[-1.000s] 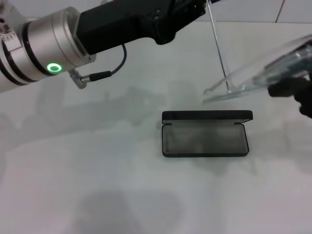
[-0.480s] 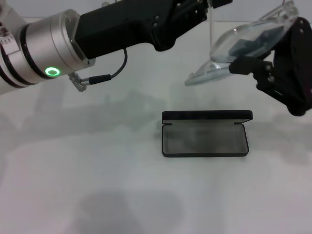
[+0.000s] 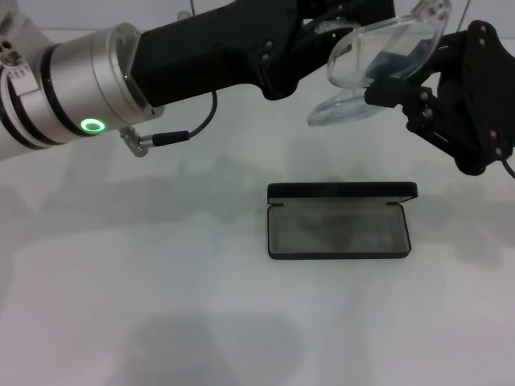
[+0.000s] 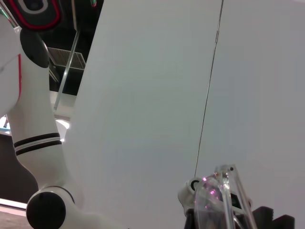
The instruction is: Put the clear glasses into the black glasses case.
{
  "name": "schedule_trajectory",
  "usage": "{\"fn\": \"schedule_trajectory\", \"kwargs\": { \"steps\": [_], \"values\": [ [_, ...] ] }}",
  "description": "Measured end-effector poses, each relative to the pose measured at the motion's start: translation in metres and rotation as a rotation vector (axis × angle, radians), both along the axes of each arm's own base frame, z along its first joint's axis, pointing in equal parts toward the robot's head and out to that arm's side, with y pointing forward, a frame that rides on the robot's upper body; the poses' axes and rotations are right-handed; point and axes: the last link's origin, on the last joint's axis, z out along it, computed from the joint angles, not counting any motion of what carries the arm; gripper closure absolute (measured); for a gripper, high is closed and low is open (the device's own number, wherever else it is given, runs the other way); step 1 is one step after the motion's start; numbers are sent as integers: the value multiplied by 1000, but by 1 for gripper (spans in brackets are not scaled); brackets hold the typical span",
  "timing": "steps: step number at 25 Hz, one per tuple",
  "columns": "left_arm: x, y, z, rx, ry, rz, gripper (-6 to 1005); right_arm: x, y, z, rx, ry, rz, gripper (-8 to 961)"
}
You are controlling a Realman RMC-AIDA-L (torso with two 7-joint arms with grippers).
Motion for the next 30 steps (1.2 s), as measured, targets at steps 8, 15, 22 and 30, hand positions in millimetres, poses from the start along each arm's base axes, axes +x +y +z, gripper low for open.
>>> {"fn": "schedule_trajectory", "kwargs": {
  "steps": [8, 15, 22, 30],
  "values": [
    [1, -1, -1, -3, 3, -7, 887, 1, 0, 0, 2, 2, -6, 859],
    [0, 1, 0, 14, -4, 2, 888, 2, -1, 0, -1, 3, -6, 859],
    [0, 3, 2, 20, -3, 4, 888, 2, -3, 0, -9, 10, -1, 860],
    [0, 3, 2, 20, 0, 3, 888, 4, -7, 1, -19, 19, 1, 860]
  ]
}}
